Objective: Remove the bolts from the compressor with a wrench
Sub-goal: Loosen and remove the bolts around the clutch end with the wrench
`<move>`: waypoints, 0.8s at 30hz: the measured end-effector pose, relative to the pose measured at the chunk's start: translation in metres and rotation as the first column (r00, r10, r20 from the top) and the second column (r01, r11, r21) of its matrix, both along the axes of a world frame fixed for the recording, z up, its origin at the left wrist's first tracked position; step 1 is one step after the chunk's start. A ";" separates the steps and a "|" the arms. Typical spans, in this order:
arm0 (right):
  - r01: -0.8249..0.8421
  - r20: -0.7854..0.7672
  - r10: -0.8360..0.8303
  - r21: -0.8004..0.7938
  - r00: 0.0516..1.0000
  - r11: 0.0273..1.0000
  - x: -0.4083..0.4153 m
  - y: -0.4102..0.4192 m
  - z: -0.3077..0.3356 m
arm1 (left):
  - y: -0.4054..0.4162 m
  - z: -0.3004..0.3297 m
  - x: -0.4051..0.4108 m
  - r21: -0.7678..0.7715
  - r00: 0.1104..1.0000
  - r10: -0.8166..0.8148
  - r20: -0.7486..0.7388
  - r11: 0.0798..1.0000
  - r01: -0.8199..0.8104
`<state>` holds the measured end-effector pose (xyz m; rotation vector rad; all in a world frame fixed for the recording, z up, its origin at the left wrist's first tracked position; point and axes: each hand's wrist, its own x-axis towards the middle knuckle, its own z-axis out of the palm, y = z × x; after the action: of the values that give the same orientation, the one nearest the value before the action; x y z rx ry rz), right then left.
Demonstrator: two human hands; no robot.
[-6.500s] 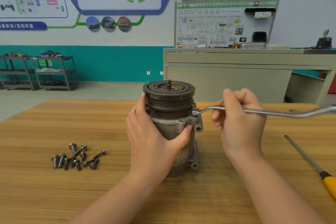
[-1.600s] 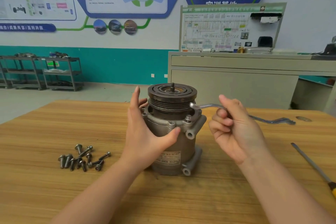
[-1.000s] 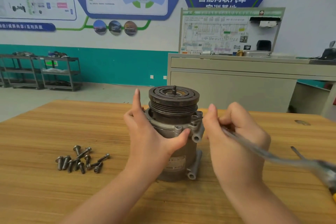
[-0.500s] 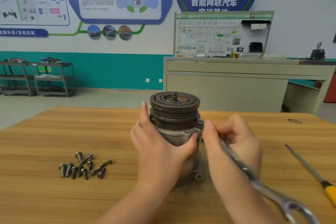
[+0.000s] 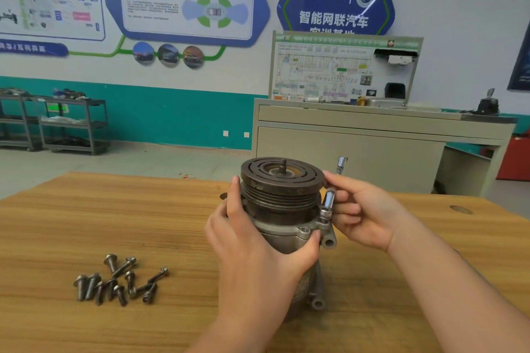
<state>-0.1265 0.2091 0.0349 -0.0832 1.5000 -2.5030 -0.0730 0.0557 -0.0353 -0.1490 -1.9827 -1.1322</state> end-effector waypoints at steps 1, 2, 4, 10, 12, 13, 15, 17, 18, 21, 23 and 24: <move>0.036 -0.019 -0.037 -0.024 0.999 0.999 0.000 0.001 0.001 | 0.000 0.001 0.000 -0.001 1.000 -0.002 0.007 1.000 0.002; 0.085 -0.040 -0.089 -0.086 0.995 0.993 0.001 0.002 0.002 | 0.000 0.001 0.000 -0.004 1.000 -0.003 0.011 1.000 0.003; 0.171 -0.082 -0.199 -0.268 0.977 0.948 0.007 0.006 0.003 | -0.001 0.000 -0.001 -0.005 1.000 -0.012 0.013 1.000 0.012; 0.440 -0.452 -0.504 -0.245 0.736 0.864 0.036 0.002 -0.009 | 0.000 0.001 0.001 0.008 0.999 -0.052 0.014 0.999 0.052; 0.674 -0.667 -0.544 -0.083 0.510 0.734 0.046 -0.006 -0.015 | 0.000 0.002 0.001 0.007 0.998 -0.056 0.007 0.998 0.056; 0.783 -0.767 -0.519 -0.035 0.377 0.622 0.050 -0.009 -0.018 | 0.000 0.001 0.002 0.005 0.998 -0.055 0.005 0.998 0.055; 0.893 -0.902 -0.397 -0.027 0.172 0.449 0.059 -0.017 -0.023 | 0.000 -0.001 0.001 0.007 0.999 -0.054 -0.005 0.999 0.054; 0.929 -0.952 -0.294 -0.031 0.086 0.370 0.066 -0.022 -0.025 | 0.001 -0.001 0.000 0.000 0.999 -0.053 -0.013 0.999 0.053; 0.932 -0.961 -0.268 -0.035 0.068 0.362 0.066 -0.023 -0.024 | 0.001 -0.002 0.000 0.000 0.998 -0.053 -0.016 0.999 0.053; 0.940 -0.962 -0.266 -0.036 0.059 0.340 0.066 -0.021 -0.021 | 0.000 -0.002 -0.001 0.009 0.998 -0.058 -0.012 0.998 0.058; 0.944 -0.950 -0.300 -0.021 0.083 0.330 0.065 -0.021 -0.021 | 0.000 -0.003 0.000 0.009 0.998 -0.057 -0.022 0.998 0.058; 0.943 -0.945 -0.314 -0.017 0.094 0.333 0.065 -0.022 -0.021 | 0.000 -0.003 0.001 0.010 0.998 -0.056 -0.028 0.998 0.056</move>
<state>-0.0616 0.1867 0.0139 -0.7714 3.6073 -2.2924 -0.0722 0.0561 -0.0383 -0.2144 -1.9584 -1.1707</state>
